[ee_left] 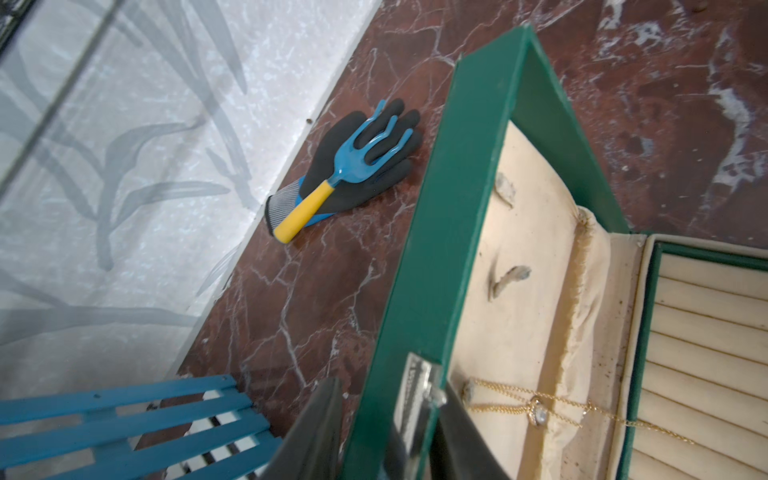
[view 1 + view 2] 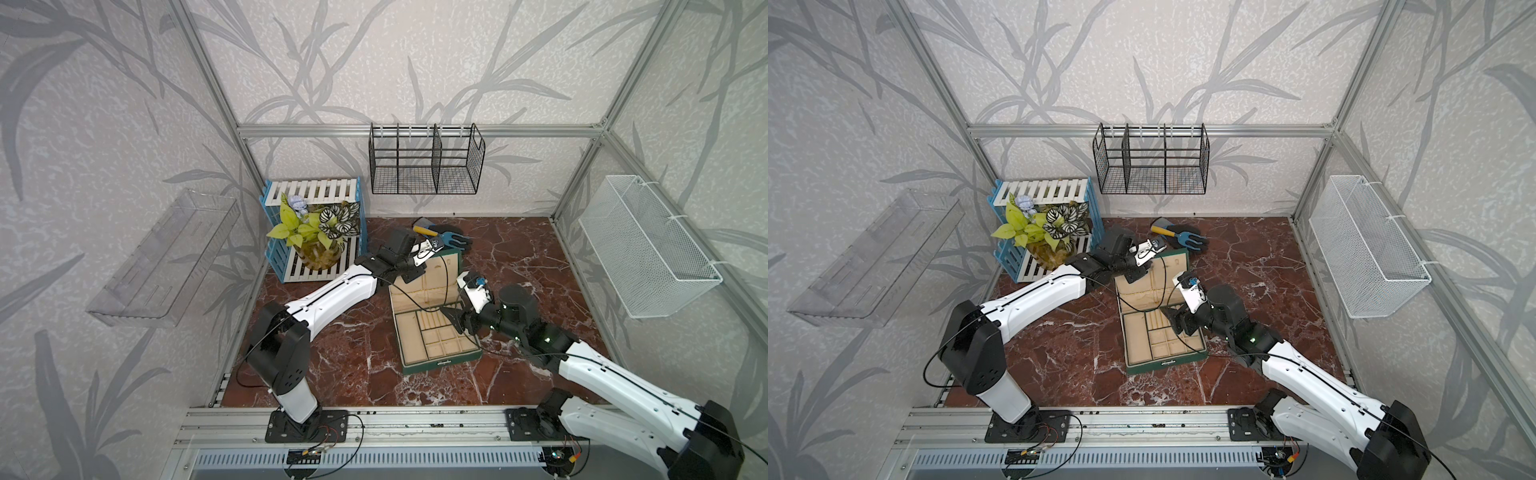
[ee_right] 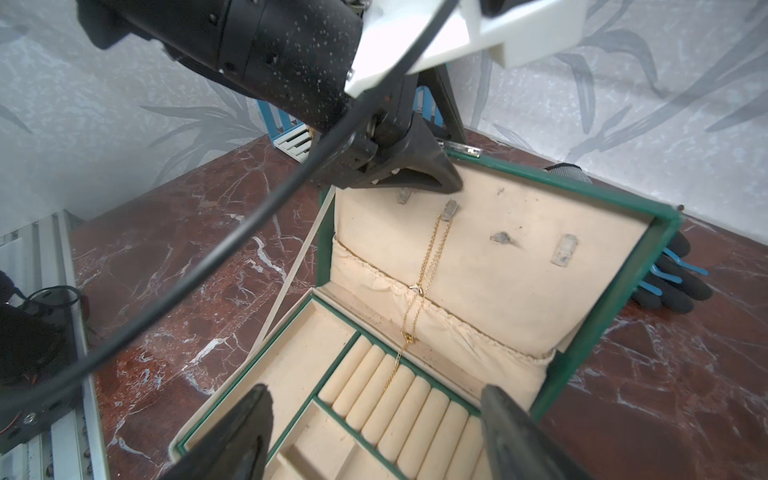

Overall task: Put jewelry chain into jewelry box
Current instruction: Move the jewelry box to the center of the board.

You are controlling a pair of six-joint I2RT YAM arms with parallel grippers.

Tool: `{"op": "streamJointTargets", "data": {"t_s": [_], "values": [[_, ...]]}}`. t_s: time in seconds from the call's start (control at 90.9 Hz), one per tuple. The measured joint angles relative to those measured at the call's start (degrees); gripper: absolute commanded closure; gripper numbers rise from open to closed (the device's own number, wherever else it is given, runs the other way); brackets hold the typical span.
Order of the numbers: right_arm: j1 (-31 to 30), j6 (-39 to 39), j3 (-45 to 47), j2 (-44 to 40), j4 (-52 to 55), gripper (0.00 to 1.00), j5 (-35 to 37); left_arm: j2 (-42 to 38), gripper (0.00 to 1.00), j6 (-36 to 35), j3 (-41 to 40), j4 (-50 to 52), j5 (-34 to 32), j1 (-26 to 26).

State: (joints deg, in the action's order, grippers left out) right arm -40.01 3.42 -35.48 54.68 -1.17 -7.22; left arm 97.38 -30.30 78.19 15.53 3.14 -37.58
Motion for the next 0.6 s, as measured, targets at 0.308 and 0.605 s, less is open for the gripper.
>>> {"op": "streamJointTargets", "data": {"t_s": [0.308,0.605], "values": [[0.0,4.0,2.5,-3.2,0.5,0.19,5.1,1.5,0.51,3.8,3.5,3.0,-1.0,-2.7],[0.0,5.8,3.8,-5.4,0.6,0.18,6.4,1.3,0.25,4.9,5.0,4.7,-3.0,-2.9]]}}
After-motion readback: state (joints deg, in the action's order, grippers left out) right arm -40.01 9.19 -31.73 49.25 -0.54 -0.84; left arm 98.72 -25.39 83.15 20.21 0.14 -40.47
